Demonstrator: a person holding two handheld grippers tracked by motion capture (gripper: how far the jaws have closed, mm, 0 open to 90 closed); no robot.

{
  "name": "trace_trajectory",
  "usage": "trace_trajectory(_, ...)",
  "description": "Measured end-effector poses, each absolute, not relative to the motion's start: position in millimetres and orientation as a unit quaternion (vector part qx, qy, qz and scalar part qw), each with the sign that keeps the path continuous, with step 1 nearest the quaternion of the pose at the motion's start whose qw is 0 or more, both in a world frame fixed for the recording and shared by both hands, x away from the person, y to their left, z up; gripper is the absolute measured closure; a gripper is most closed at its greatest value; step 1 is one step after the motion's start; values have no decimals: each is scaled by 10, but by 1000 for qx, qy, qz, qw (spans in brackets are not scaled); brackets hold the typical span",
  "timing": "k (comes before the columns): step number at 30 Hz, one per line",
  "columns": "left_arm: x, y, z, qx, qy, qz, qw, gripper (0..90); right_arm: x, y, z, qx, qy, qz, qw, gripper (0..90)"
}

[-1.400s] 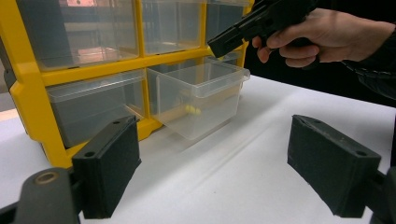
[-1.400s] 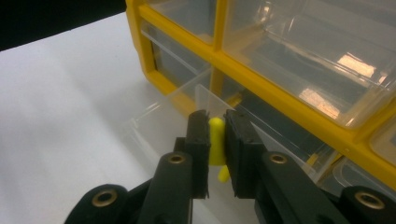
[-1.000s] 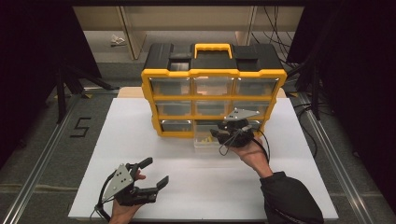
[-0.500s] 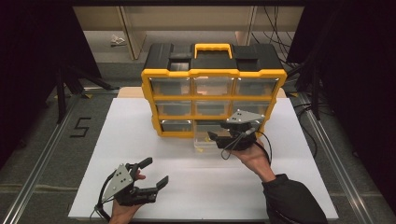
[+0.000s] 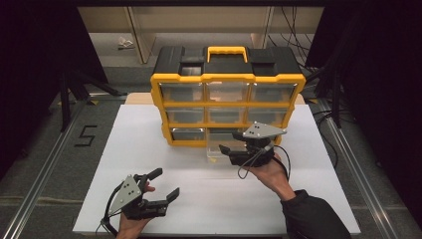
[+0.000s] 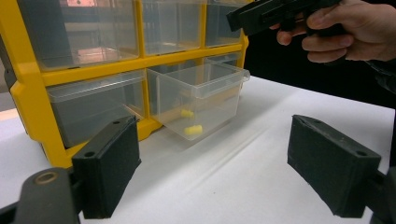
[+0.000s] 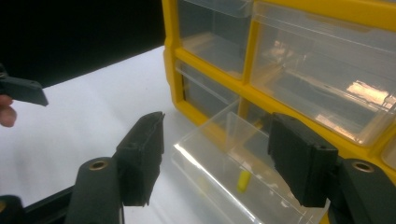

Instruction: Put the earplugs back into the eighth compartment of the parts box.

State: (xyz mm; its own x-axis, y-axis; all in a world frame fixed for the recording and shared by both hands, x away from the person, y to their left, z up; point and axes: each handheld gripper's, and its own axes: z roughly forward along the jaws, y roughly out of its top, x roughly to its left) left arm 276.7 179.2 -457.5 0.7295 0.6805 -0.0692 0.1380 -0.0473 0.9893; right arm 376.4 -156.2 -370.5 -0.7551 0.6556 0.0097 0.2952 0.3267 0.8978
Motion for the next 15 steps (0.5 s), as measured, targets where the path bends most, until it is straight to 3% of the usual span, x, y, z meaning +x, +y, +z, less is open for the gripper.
trace_trajectory(15, 2769, 1789, -4577, 689, 297, 212, 626, 162, 3574, -1637, -3696, 289, 779, 532, 166, 321)
